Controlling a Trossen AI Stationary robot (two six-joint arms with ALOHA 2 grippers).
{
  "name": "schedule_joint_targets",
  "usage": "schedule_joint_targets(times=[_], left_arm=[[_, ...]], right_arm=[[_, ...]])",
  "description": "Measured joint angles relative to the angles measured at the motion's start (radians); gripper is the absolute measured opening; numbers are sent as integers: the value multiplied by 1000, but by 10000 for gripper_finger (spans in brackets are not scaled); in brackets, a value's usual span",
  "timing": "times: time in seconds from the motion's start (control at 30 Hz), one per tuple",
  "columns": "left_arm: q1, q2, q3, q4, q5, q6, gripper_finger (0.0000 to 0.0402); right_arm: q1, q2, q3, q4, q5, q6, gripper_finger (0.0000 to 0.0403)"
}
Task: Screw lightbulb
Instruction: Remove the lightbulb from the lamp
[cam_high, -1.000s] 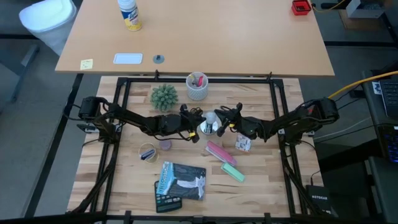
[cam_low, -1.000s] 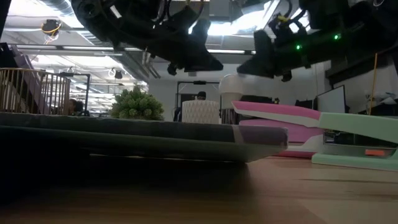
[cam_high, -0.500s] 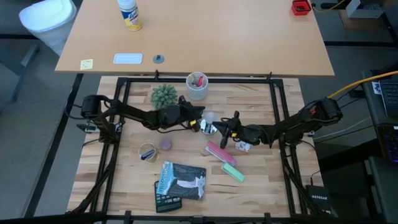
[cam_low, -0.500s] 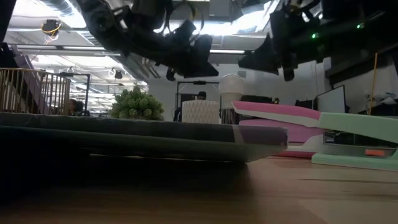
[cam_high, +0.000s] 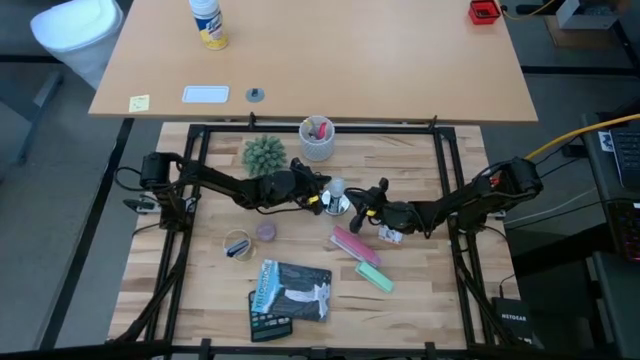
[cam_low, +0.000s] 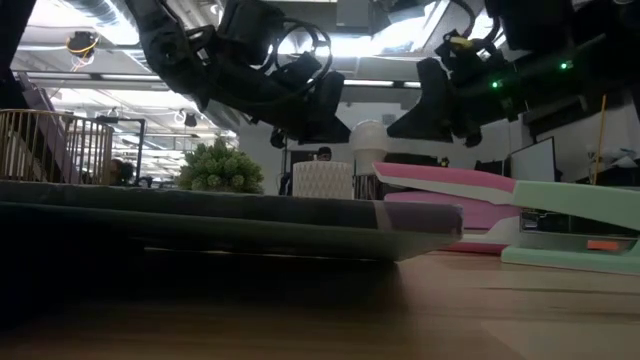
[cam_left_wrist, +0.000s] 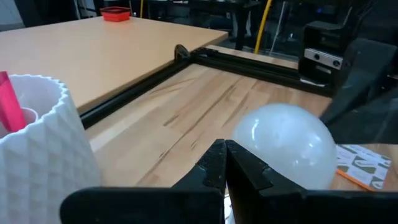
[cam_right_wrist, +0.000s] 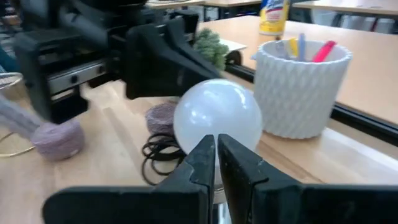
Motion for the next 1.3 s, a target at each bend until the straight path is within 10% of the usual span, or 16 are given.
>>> schedule_joint_targets(times=[0.53, 1.3], left_arm=[[-75, 0, -2, -2, 7, -2, 0], [-101, 2, 0, 132, -57, 79, 0]], right_arm=[[-16, 0, -2, -1, 130, -4, 28], [-16, -110, 0, 61, 54, -170, 28]])
